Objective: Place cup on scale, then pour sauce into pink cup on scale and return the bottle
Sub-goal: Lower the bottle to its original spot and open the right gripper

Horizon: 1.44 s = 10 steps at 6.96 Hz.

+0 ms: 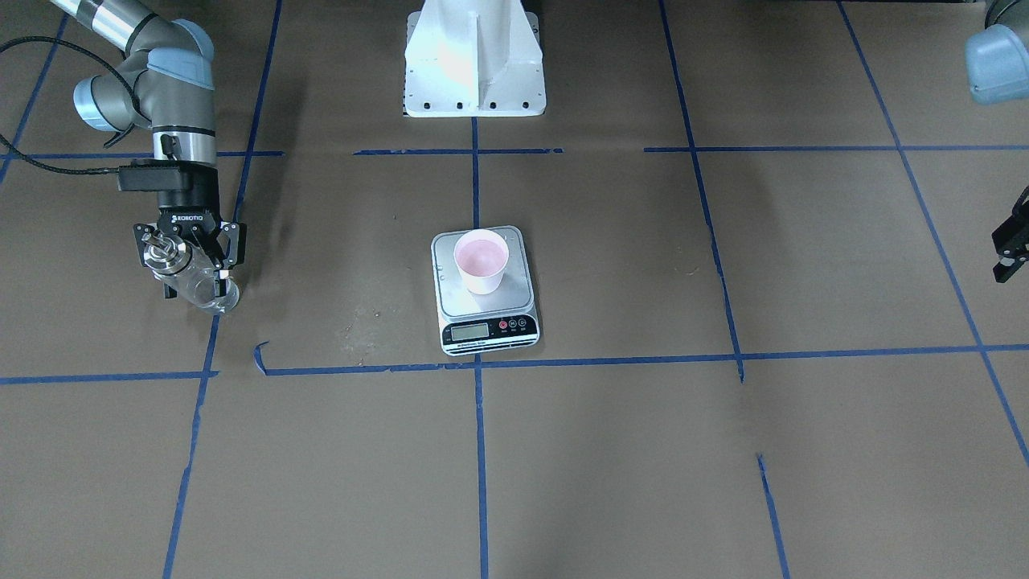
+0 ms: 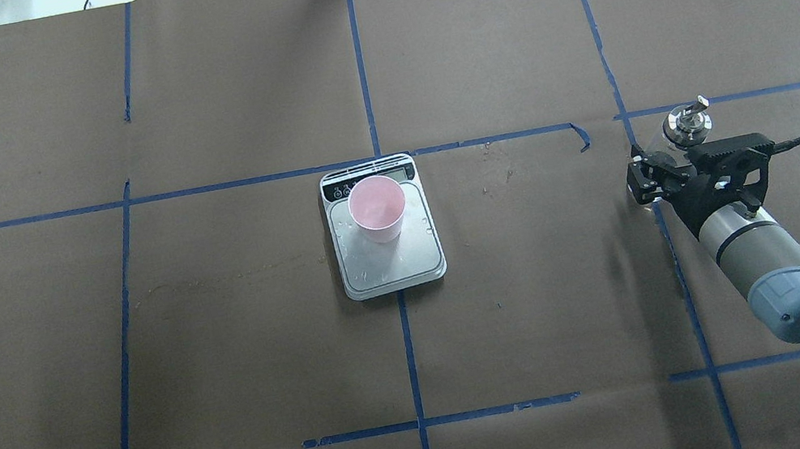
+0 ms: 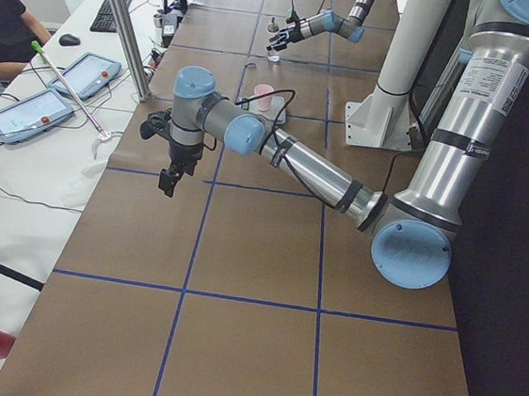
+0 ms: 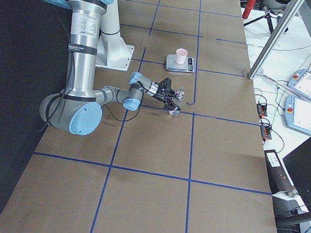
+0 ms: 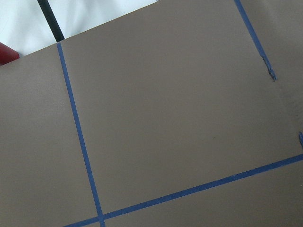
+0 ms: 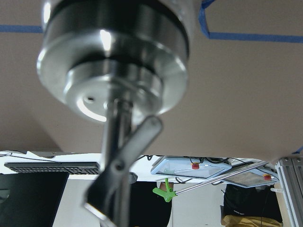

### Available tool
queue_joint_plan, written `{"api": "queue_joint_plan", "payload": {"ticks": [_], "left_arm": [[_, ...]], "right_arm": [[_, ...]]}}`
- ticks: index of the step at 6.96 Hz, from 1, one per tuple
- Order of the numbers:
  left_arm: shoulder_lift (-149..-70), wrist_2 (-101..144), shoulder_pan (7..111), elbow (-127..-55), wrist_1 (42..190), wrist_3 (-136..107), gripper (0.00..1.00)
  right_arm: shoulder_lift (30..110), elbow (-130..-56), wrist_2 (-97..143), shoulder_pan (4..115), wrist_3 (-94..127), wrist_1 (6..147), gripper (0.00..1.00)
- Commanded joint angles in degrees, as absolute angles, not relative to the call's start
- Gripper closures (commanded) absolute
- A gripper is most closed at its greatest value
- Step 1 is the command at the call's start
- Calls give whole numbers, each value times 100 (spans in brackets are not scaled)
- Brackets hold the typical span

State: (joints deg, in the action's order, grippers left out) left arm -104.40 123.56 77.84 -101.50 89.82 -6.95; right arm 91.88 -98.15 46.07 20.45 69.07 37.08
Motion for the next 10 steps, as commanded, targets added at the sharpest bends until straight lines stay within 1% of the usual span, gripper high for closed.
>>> {"api": "queue_joint_plan", "payload": {"ticks": [1,2,3,4,5,8,9,10], "left_arm": [[-10424,12357,7787,-10151,8982,-694,0],[-10424,12366,7787,-10151,8982,-694,0],[-10424,12366,7787,-10160,8982,-703,0],[-10424,12366,7787,-10160,8982,-703,0],[-10424,12366,7787,-10160,8982,-703,0],[-10424,12375,7787,-10169,8982,-703,0],[-10424,12375,7787,-10195,8982,-703,0],[-10424,12384,7787,-10204,8982,-703,0]], "right_arm": [[9185,-9835,4641,2021,6917,3700,98],[9185,-9826,4641,2013,6917,3700,82],[9185,-9817,4632,2013,6917,3700,56],[9185,-9791,4632,2013,6908,3700,23],[9185,-9808,4632,2013,6908,3700,0],[9219,-9922,4972,2021,6899,3709,0],[9437,-10280,5471,2048,6899,3752,0],[9840,-10605,5850,2048,6899,3770,0]]}}
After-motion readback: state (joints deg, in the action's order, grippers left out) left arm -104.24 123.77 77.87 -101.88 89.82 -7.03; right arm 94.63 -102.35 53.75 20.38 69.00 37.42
